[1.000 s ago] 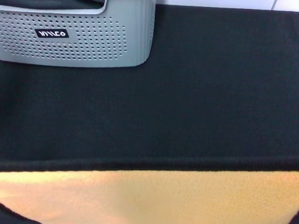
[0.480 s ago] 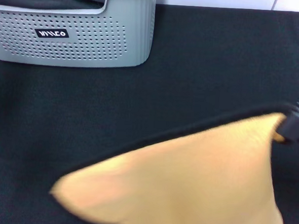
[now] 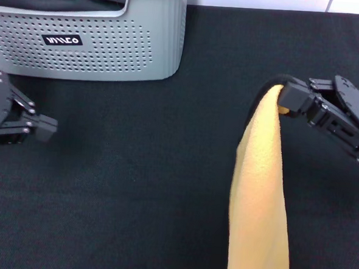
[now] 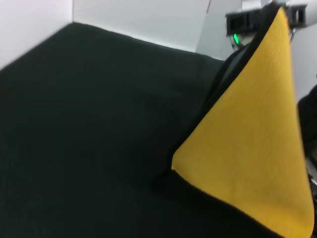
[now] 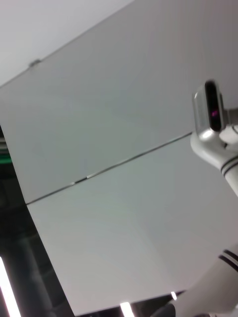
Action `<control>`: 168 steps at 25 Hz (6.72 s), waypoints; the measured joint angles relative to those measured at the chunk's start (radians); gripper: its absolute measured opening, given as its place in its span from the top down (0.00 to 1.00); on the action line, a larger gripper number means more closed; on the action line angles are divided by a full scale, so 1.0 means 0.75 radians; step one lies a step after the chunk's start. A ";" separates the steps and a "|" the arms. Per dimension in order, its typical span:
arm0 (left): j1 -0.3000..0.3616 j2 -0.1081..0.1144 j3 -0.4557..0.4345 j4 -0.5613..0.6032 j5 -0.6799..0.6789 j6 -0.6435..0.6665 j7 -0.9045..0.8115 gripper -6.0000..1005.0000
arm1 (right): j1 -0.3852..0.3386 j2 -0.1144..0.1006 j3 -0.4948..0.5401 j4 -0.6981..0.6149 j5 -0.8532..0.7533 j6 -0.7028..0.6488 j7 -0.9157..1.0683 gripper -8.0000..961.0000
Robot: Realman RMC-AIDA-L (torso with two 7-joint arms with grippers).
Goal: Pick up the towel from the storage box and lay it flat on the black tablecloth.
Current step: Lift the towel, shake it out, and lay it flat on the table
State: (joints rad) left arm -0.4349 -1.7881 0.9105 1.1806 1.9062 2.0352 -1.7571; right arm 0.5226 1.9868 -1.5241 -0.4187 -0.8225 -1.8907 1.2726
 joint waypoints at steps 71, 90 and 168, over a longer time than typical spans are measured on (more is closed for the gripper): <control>-0.140 -0.399 -0.391 -1.075 -0.391 -0.324 0.800 0.77 | 0.433 -0.212 0.903 -0.509 -0.411 -0.327 0.108 0.99; -0.450 -0.256 -0.037 -1.047 -0.360 -0.201 0.619 0.57 | 0.441 -0.312 0.681 -0.695 -0.401 -0.351 0.116 0.99; -0.550 -0.411 0.425 -0.908 -0.882 -0.652 0.826 0.60 | 0.371 -0.269 0.766 -0.589 -0.413 -0.343 0.054 0.99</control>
State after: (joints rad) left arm -0.8475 -2.0963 1.2293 0.4997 1.2450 1.5462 -1.1374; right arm 0.8011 1.7847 -0.9494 -0.8606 -1.1326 -2.1478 1.3133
